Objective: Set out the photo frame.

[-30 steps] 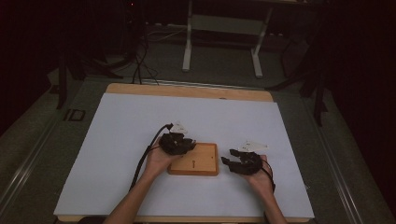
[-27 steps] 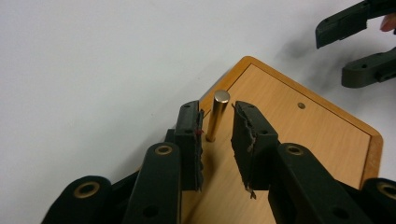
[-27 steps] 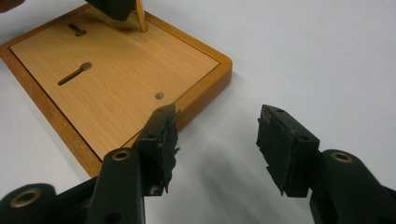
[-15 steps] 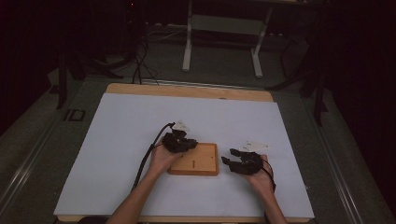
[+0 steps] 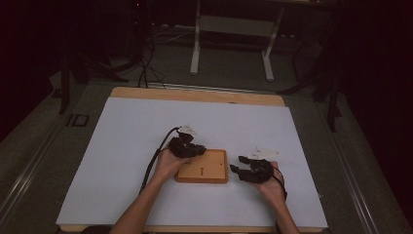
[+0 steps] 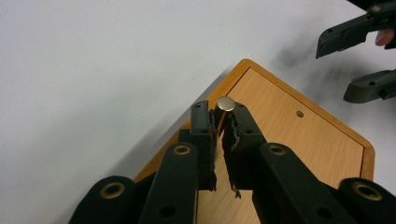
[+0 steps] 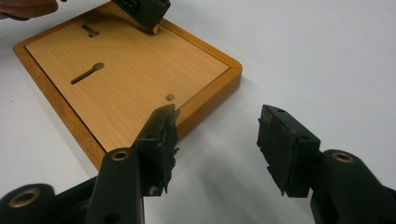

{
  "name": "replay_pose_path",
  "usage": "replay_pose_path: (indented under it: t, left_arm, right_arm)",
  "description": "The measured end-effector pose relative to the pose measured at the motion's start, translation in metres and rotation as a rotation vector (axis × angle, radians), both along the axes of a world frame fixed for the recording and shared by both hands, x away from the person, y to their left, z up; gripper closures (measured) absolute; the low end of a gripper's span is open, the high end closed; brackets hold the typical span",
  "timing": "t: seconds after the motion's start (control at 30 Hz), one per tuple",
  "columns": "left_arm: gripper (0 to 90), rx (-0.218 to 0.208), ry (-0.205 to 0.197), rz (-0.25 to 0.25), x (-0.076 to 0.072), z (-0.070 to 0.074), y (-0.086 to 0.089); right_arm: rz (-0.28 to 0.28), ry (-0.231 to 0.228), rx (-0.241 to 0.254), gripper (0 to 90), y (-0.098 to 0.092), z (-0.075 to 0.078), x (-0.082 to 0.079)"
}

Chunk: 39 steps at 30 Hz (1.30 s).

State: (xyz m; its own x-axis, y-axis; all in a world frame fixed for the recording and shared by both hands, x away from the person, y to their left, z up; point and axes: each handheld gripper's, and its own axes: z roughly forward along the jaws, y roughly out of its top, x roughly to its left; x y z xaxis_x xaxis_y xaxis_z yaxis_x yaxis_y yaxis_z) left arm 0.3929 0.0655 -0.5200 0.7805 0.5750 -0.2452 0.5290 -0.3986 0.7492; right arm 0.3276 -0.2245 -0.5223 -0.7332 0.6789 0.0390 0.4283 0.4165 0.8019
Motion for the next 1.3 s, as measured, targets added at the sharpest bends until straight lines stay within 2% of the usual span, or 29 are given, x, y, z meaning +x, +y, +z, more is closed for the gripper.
replay_pose_path:
  t: [0.2,0.4,0.47,0.57,0.7,0.97,1.3]
  left_arm:
    - [83.0,-0.011,0.022,-0.006,0.004,0.000,0.001]
    - [83.9,-0.060,0.059,-0.006,0.011,-0.003,0.004]
    - [84.0,-0.063,0.067,-0.007,0.012,-0.003,0.005]
    - [84.1,-0.046,0.077,-0.018,0.015,-0.001,0.004]
    - [84.3,-0.051,0.103,-0.031,0.020,0.000,0.005]
    - [84.4,-0.073,0.165,-0.042,0.029,0.000,0.007]
    - [84.5,-0.110,0.213,-0.042,0.038,-0.002,0.009]
  right_arm:
    - [0.024,0.003,-0.003,45.2,0.002,0.000,0.000]
    - [0.052,-0.004,0.012,45.3,0.003,0.002,-0.002]
    - [0.063,-0.012,0.020,46.6,0.003,0.004,-0.003]
    - [0.076,-0.020,0.040,47.0,0.003,0.007,-0.005]
    - [0.105,-0.026,0.048,46.8,0.004,0.008,-0.006]
    - [0.187,-0.038,0.058,39.7,0.011,0.010,-0.011]
    - [0.246,-0.061,-0.010,27.8,0.022,0.006,-0.015]
